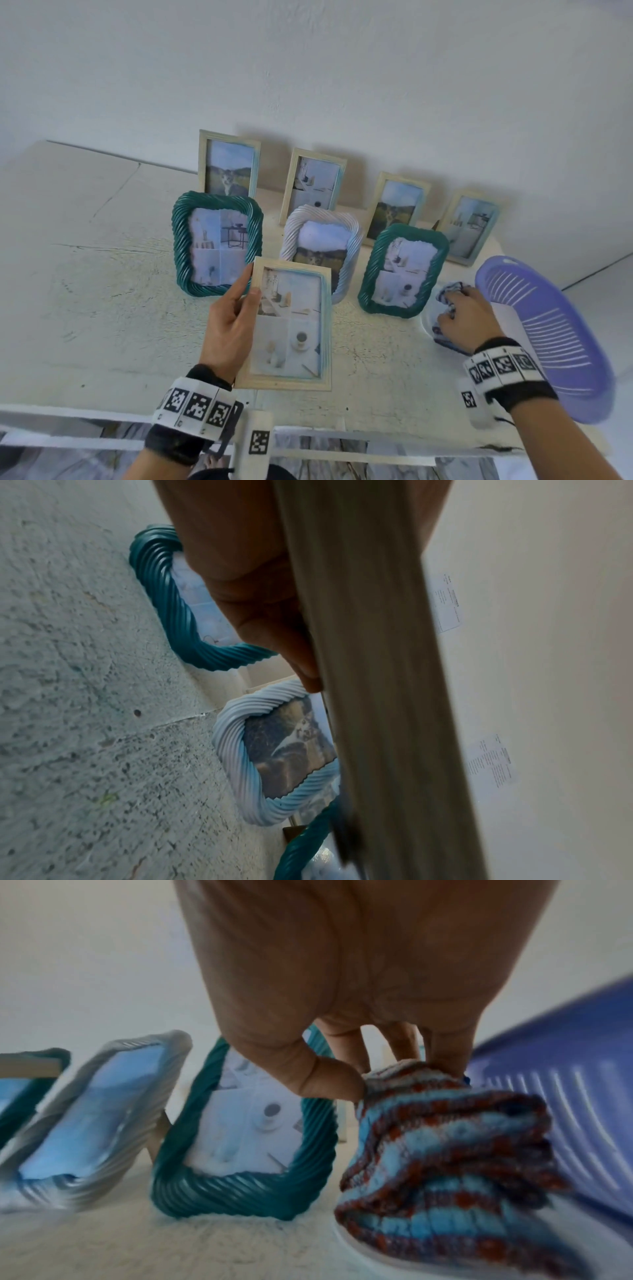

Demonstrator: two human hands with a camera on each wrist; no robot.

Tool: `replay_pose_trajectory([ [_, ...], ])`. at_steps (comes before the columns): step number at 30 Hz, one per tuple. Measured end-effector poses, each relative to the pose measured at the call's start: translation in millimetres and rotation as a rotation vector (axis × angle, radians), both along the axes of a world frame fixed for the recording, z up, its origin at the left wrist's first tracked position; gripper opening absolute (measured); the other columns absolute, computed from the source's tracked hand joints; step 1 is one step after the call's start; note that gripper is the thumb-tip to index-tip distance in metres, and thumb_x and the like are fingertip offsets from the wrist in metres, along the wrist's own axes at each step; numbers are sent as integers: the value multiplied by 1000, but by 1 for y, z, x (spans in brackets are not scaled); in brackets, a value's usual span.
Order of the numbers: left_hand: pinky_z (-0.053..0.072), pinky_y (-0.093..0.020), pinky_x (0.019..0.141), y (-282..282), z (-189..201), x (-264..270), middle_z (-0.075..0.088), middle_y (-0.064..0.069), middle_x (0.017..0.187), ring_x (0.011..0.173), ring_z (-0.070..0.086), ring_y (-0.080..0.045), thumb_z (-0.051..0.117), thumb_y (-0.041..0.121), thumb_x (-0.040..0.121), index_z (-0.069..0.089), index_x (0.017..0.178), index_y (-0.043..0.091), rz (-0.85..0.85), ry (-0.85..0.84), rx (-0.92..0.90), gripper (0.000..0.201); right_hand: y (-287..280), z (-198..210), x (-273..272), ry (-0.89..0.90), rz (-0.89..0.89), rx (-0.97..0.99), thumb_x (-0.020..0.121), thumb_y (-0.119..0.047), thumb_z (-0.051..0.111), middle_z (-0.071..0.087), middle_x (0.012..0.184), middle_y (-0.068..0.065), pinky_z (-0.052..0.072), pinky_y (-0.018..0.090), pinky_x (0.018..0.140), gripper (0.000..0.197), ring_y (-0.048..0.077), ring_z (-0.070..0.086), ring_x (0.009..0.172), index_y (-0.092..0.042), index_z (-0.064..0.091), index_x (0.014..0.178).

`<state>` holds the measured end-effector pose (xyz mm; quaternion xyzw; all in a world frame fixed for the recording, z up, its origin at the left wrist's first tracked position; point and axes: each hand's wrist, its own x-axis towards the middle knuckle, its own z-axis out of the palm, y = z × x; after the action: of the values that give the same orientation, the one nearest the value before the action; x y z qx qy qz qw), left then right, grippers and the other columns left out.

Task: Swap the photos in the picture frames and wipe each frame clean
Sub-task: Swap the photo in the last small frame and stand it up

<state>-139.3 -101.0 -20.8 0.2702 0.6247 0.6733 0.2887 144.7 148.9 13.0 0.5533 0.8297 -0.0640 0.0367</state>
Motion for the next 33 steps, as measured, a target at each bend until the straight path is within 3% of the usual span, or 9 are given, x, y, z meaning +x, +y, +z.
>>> replay_pose_trajectory([
  [12, 57, -37, 79, 1, 5, 27, 76, 4, 94, 89, 70, -20, 44, 14, 101, 44, 143, 24, 30, -38, -33, 43, 18, -30, 3, -20, -17, -9, 85, -7, 57, 43, 137, 19, 43, 45, 102, 60, 40, 51, 116, -17, 41, 141],
  [16, 58, -35, 71, 6, 15, 38, 76, -4, 88, 81, 71, -19, 44, 16, 101, 49, 135, 26, 54, -45, -17, 36, -39, -1, 3, 351, 152, 122, 90, -7, 55, 61, 108, 12, 48, 34, 81, 30, 28, 59, 94, -7, 61, 119],
  [18, 56, -43, 69, 10, 21, 45, 74, -13, 86, 76, 69, -25, 45, 17, 101, 50, 125, 23, 70, -54, -9, 26, -76, 13, -8, 693, 135, -229, 96, -10, 51, 66, 102, 5, 52, 30, 78, 26, 21, 64, 88, -8, 60, 121],
  [21, 48, -49, 68, 17, 27, 56, 66, -30, 87, 73, 58, -32, 48, 20, 99, 48, 114, 22, 69, -102, 2, 15, -112, 15, -29, 1200, -128, -948, 98, -20, 45, 70, 97, 17, 57, 36, 71, 31, 28, 68, 81, -8, 59, 122],
  [24, 49, -43, 68, 20, 33, 67, 68, -28, 88, 73, 60, -30, 49, 20, 99, 49, 113, 20, 23, -114, -6, 14, -130, 10, -45, 1419, -280, -1194, 91, -29, 51, 64, 96, 24, 53, 38, 65, 38, 29, 61, 75, -8, 63, 121],
  [27, 54, -43, 86, 19, 36, 74, 71, -9, 107, 96, 67, -20, 61, 50, 87, 45, 126, 25, -80, -122, -67, 49, -137, 9, -50, 1562, -289, -1289, 91, -33, 52, 58, 120, 32, 45, 60, 91, 43, 44, 56, 101, -13, 58, 129],
  [29, 45, -39, 101, 17, 36, 77, 56, 10, 130, 113, 58, -5, 64, 76, 65, 35, 139, 35, -249, -92, -173, 89, -138, 16, -52, 1552, -222, -1259, 93, -31, 46, 63, 118, 25, 52, 56, 84, 39, 39, 60, 100, -16, 60, 127],
  [31, 45, -25, 96, 18, 40, 80, 50, 25, 126, 110, 54, 11, 62, 77, 56, 33, 135, 44, -375, -119, -179, 90, -144, 21, -56, 1489, -49, -1200, 98, -17, 40, 65, 114, 19, 56, 46, 70, 33, 31, 65, 92, -16, 64, 121],
  [33, 48, -32, 99, 19, 42, 82, 56, 15, 132, 118, 54, 5, 63, 80, 58, 34, 141, 39, -432, -149, -166, 96, -152, 22, -62, 1376, 150, -1006, 98, -3, 43, 65, 113, 10, 57, 42, 67, 33, 28, 67, 90, -15, 62, 121],
])
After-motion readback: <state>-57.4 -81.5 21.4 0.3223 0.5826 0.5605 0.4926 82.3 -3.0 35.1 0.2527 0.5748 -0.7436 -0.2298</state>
